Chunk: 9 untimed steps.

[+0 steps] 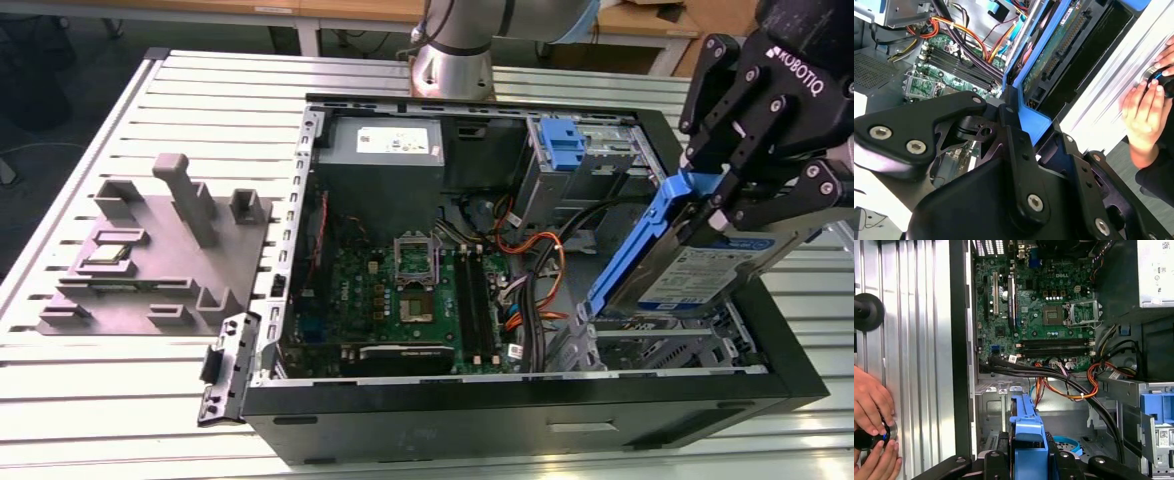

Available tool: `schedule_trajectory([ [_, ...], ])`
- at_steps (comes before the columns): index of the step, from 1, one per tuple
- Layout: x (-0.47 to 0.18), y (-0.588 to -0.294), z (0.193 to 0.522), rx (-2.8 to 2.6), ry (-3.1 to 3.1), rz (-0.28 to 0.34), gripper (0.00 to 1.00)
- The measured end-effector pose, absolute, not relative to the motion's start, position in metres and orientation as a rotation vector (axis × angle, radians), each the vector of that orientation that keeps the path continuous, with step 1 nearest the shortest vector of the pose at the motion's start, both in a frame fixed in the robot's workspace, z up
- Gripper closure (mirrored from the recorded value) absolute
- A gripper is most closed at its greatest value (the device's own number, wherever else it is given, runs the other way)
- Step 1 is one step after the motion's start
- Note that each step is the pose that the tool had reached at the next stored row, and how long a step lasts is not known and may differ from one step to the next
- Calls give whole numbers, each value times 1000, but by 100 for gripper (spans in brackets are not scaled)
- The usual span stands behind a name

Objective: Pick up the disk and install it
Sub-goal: 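Insert the disk into the insertion slot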

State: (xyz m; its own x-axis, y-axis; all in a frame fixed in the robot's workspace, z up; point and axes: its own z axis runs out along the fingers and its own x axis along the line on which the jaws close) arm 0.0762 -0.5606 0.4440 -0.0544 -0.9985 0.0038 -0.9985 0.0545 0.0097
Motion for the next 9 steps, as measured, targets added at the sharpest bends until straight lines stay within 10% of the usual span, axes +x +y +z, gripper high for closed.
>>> schedule_trajectory([
  [9, 76, -561, 442, 2147, -2279, -5, 64],
])
